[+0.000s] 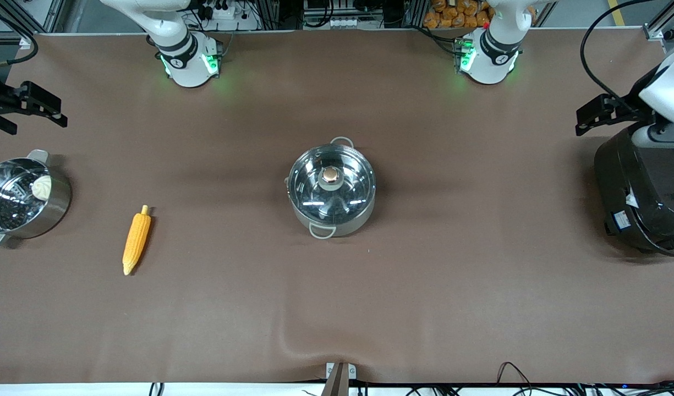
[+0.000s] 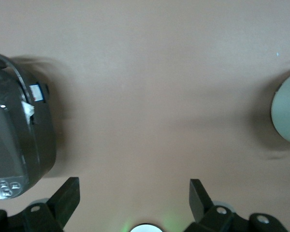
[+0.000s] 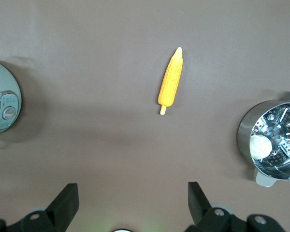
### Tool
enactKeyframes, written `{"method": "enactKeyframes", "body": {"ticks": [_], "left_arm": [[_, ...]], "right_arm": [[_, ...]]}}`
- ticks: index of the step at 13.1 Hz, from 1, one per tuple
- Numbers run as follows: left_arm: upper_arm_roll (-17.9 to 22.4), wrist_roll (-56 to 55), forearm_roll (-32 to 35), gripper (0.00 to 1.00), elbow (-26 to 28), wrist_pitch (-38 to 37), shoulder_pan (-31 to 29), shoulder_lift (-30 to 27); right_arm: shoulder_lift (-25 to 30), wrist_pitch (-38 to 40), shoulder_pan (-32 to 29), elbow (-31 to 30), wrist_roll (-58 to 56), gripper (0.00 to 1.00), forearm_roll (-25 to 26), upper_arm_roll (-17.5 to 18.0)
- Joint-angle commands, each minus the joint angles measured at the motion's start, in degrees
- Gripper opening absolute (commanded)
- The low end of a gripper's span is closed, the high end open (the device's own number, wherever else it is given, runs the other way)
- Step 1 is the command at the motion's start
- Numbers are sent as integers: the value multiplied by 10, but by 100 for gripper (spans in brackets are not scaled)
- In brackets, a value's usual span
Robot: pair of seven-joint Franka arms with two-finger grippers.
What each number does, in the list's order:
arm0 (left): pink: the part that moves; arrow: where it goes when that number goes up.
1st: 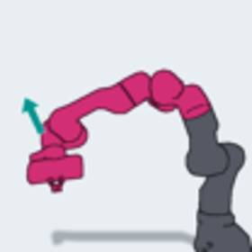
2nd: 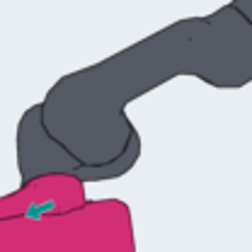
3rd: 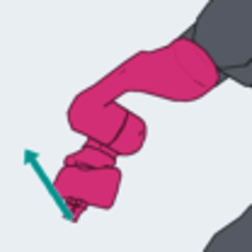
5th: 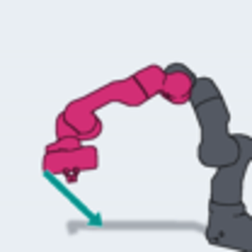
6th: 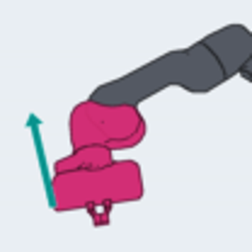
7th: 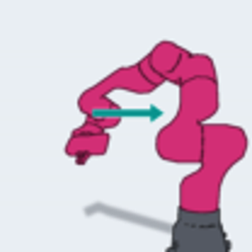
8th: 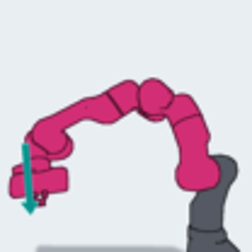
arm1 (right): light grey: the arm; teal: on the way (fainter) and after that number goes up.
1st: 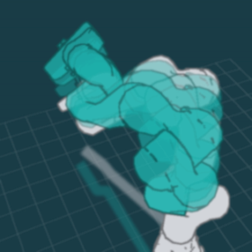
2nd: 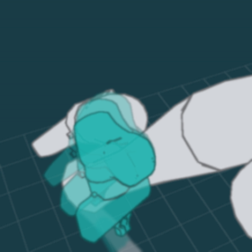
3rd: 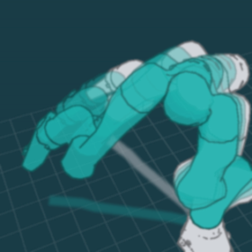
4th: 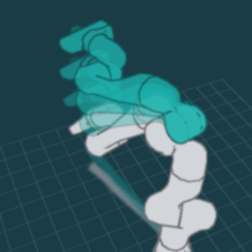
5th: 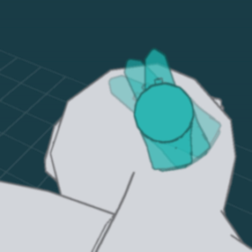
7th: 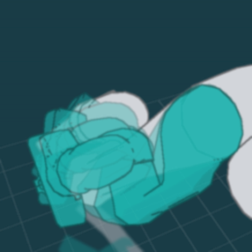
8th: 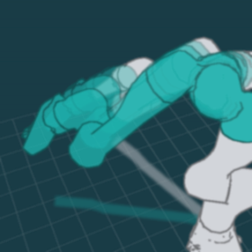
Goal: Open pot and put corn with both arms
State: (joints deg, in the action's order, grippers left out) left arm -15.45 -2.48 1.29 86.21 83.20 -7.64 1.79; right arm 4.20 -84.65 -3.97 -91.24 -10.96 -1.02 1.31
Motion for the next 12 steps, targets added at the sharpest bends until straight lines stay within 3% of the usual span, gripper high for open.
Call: {"method": "enactKeyframes", "body": {"ticks": [1, 4, 8, 12], "left_arm": [[-16, -91, 9, 100, -40, -5, 73, 66], [-15, -304, 9, 100, -110, 34, 191, 160], [-5, -585, 9, 100, -126, 167, 323, 253], [51, -695, 10, 100, -139, 241, 426, 323]], "right_arm": [[4, -3, 4, -4, -4, 100, 0, -3], [3, -3, 4, -6, -4, 100, 0, -3], [-2, -14, 2, -17, -5, 100, 1, -3], [-19, -54, 3, -46, -4, 100, 1, -3]]}}
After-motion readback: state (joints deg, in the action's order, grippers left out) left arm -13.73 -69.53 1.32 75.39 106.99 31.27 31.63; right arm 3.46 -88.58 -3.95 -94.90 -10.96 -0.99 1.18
